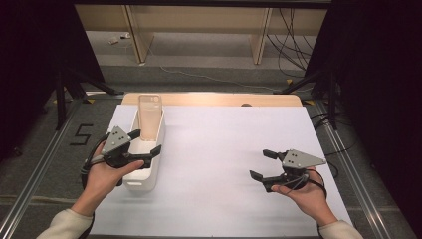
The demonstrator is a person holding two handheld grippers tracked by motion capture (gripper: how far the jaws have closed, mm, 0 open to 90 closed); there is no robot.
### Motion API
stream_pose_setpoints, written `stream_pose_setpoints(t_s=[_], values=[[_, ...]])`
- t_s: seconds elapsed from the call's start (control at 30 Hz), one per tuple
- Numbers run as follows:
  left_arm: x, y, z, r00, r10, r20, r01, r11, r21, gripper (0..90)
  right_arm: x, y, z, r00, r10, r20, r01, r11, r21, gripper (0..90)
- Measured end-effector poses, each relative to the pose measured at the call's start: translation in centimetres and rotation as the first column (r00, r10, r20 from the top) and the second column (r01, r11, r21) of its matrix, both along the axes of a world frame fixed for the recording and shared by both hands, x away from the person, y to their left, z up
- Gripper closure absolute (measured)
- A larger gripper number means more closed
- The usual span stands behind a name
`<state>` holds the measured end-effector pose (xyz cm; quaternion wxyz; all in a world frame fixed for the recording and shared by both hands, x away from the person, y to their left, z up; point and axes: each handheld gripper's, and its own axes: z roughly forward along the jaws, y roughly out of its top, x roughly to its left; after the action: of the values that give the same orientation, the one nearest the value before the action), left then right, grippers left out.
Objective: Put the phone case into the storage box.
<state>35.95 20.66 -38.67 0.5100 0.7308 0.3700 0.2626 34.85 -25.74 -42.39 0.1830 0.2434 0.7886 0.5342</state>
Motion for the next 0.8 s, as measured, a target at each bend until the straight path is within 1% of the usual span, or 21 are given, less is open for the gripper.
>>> stream_pose_setpoints(t_s=[0.13,0.3,0.8], values=[[-0.3,-0.1,-0.1,1.0,-0.009,-0.001,0.009,1.0,0.0,11.5,0.0,0.0,0.0,1.0,0.0,0.0,0.0,1.0,0.0,17.7],[-0.6,-0.1,-0.4,0.9999,-0.016,-0.005,0.015,0.9998,-0.015,10.2,0.0,0.0,0.0,1.0,0.001,0.002,-0.001,1.0,0.0,17.7],[-1.7,-0.1,-1.3,0.9996,-0.028,0.003,0.029,0.9995,-0.016,10.1,0.0,0.0,0.0,1.0,0.001,0.004,-0.001,1.0,0.002,17.7]])
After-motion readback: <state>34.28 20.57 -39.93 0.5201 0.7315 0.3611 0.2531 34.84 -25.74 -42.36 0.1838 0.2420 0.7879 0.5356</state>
